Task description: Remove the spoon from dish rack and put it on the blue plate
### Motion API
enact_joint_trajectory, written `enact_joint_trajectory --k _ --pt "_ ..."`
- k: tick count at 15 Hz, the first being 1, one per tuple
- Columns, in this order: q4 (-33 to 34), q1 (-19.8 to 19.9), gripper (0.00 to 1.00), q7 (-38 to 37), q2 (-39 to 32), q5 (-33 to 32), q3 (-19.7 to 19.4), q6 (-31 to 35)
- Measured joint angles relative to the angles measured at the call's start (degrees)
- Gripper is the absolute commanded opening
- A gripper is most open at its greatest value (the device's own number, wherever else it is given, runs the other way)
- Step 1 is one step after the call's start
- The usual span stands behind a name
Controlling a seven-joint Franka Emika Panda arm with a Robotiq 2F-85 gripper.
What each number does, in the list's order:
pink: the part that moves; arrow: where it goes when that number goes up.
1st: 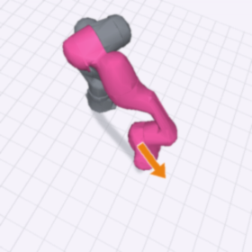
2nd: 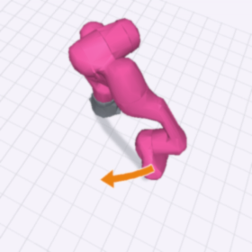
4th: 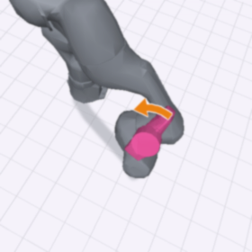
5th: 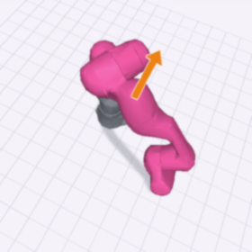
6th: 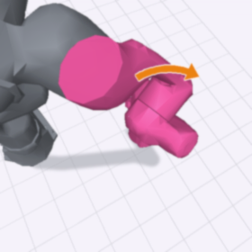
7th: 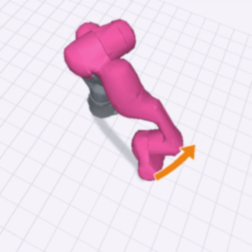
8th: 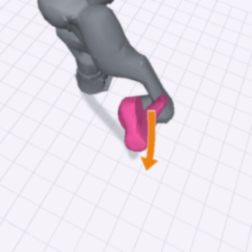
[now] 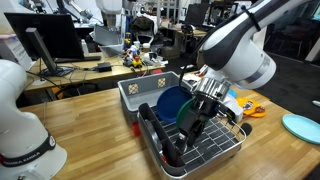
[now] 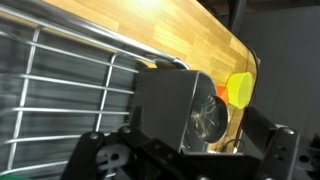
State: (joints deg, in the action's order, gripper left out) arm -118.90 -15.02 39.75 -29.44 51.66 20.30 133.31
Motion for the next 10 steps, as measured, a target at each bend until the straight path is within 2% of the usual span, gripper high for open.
enact_joint_trajectory --k 1,2,10 --pt "0.23 -0.02 0.89 0.01 -0.22 0.0 0.11 0.0" --pt "0.41 -0.02 0.73 0.03 -0.44 -0.01 0.17 0.0" --pt "1.26 -0.02 0.17 2.17 -1.44 -0.06 0.26 0.0"
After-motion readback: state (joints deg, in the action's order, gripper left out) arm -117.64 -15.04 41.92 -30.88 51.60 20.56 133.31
